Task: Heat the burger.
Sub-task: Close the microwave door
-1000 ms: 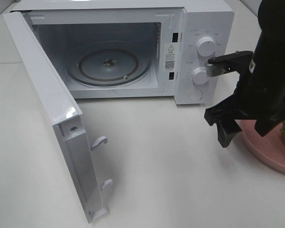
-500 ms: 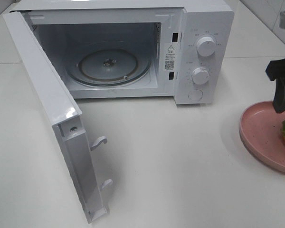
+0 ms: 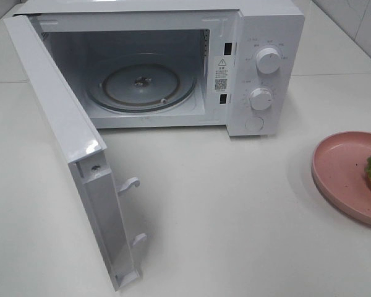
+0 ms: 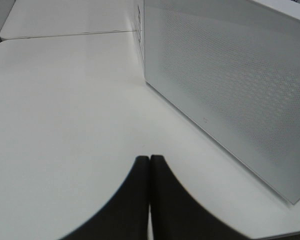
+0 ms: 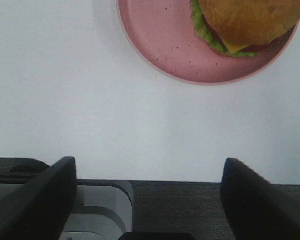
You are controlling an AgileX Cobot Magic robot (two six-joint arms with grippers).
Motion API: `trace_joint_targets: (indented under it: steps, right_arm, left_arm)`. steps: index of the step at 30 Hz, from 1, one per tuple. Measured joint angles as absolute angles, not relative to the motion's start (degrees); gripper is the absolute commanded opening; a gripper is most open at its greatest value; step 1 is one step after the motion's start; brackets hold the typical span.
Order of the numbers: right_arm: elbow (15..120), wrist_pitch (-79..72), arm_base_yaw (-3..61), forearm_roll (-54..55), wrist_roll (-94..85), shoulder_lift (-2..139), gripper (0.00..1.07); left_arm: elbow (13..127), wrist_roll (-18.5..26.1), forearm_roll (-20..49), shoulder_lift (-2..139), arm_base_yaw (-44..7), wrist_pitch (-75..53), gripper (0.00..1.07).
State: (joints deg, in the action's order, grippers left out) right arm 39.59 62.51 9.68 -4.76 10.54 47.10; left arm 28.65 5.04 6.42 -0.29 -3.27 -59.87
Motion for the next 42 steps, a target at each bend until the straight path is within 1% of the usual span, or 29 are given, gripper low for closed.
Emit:
trace_joint_targets:
  steps: [6, 8, 9, 11, 12, 13, 16, 18, 21, 23, 24, 25, 26, 27, 28, 29, 30, 31, 32, 33, 34, 35, 36, 37, 38, 39, 40, 41, 42]
  right_arm:
    - [34.8, 61.8, 9.7, -5.0, 10.5, 40.8, 0.76]
    - [30.7, 60.5, 9.7, -5.6, 10.5, 34.1, 0.76]
    - [30.7, 60.5, 9.7, -5.6, 10.5, 34.1, 0.76]
    - [29.5, 58.8, 9.7, -5.7, 10.3, 29.3, 0.76]
    - [29.5, 58.8, 9.7, -5.7, 10.3, 29.3, 0.76]
    - [29.4, 58.3, 9.7, -5.7, 10.0, 26.5, 0.76]
    - [29.4, 58.1, 9.7, -5.8, 9.9, 25.2, 0.76]
    - [29.4, 58.1, 9.7, -5.8, 8.0, 20.5, 0.76]
    - [29.4, 58.1, 9.7, -5.8, 7.6, 19.3, 0.76]
    - [29.4, 58.1, 9.7, -5.8, 7.2, 14.6, 0.76]
    - [29.4, 58.1, 9.7, -5.8, 7.2, 14.6, 0.76]
    - [29.4, 58.1, 9.7, -5.8, 7.2, 13.2, 0.76]
    - [29.4, 58.1, 9.7, -5.8, 7.2, 10.4, 0.76]
    - [29.4, 58.1, 9.7, -5.8, 7.2, 10.4, 0.76]
    - [29.4, 58.1, 9.7, -5.8, 7.1, 8.0, 0.76]
    - [29.4, 58.1, 9.7, -5.8, 7.1, 8.0, 0.76]
    - [29.3, 58.1, 9.7, -5.8, 7.1, 6.7, 0.76]
    - [29.2, 58.1, 9.7, -5.8, 7.1, 4.6, 0.76]
    - [29.2, 58.1, 9.7, -5.8, 7.1, 4.6, 0.76]
    - [29.0, 58.2, 9.7, -5.8, 7.1, 2.8, 0.76]
    - [29.0, 58.2, 9.7, -5.8, 7.1, 2.8, 0.76]
    - [29.0, 58.2, 9.7, -5.8, 7.1, 1.9, 0.76]
    - [29.0, 58.2, 9.7, -5.8, 7.1, 0.7, 0.76]
    - [29.0, 58.2, 9.7, -5.8, 7.1, 0.7, 0.76]
    - [29.0, 58.2, 9.7, -5.8, 7.1, 0.0, 0.76]
    - [29.0, 58.2, 9.7, -5.8, 7.1, 0.0, 0.76]
    - [29.0, 58.1, 9.7, -5.8, 7.1, -0.2, 0.76]
    - [29.0, 58.1, 9.7, -5.8, 7.1, -0.3, 0.76]
    - [29.0, 58.1, 9.7, -5.8, 7.1, -0.3, 0.76]
  left_arm:
    - [28.7, 5.0, 6.6, 1.1, -3.3, -59.8, 0.0]
    - [29.5, 5.2, 8.3, 4.6, -3.3, -56.1, 0.0]
    - [29.5, 5.2, 8.3, 4.6, -3.3, -56.1, 0.0]
    - [29.5, 5.9, 10.1, 7.8, -3.3, -50.0, 0.0]
    - [29.5, 5.9, 10.1, 7.8, -3.3, -50.0, 0.0]
    - [29.5, 6.1, 10.6, 10.3, -3.3, -46.5, 0.0]
    - [29.5, 6.1, 10.8, 11.9, -3.3, -45.2, 0.0]
    - [29.5, 7.4, 11.3, 18.5, -3.3, -40.0, 0.0]
    - [29.5, 7.8, 11.5, 20.5, -3.3, -39.1, 0.0]
    - [29.5, 11.4, 13.4, 28.2, -3.3, -35.1, 0.0]
    - [29.5, 11.4, 13.4, 28.2, -3.3, -35.1, 0.0]
    - [29.5, 12.8, 14.1, 29.9, -3.3, -34.1, 0.0]
    - [29.5, 16.0, 15.9, 34.0, -3.3, -32.1, 0.0]
    - [29.5, 16.0, 15.9, 34.0, -3.3, -32.1, 0.0]
    - [29.5, 19.3, 18.2, 38.3, -3.3, -30.0, 0.0]
    - [29.5, 19.3, 18.2, 38.3, -3.3, -30.0, 0.0]
    - [29.5, 20.7, 19.3, 39.9, -3.3, -29.1, 0.0]
    - [29.5, 24.5, 22.5, 44.0, -3.3, -26.5, 0.0]
    - [29.5, 24.5, 22.5, 44.0, -3.3, -26.5, 0.0]
    - [29.5, 28.5, 26.1, 47.6, -3.3, -23.7, 0.0]
    - [29.5, 28.5, 26.1, 47.6, -3.3, -23.7, 0.0]
    - [29.5, 30.3, 28.2, 49.6, -3.3, -22.4, 0.0]
    - [29.5, 35.2, 32.1, 53.6, -4.0, -20.2, 0.0]
    - [29.5, 35.2, 32.1, 53.6, -4.0, -20.2, 0.0]
    - [29.6, 39.8, 35.0, 57.1, -5.8, -19.1, 0.0]
    - [29.6, 39.8, 35.0, 57.1, -5.8, -19.1, 0.0]
    - [29.9, 41.7, 35.9, 58.7, -6.7, -18.8, 0.0]
    - [30.7, 45.5, 38.0, 62.5, -9.4, -17.2, 0.0]
    - [30.7, 45.5, 38.0, 62.5, -9.4, -17.2, 0.0]
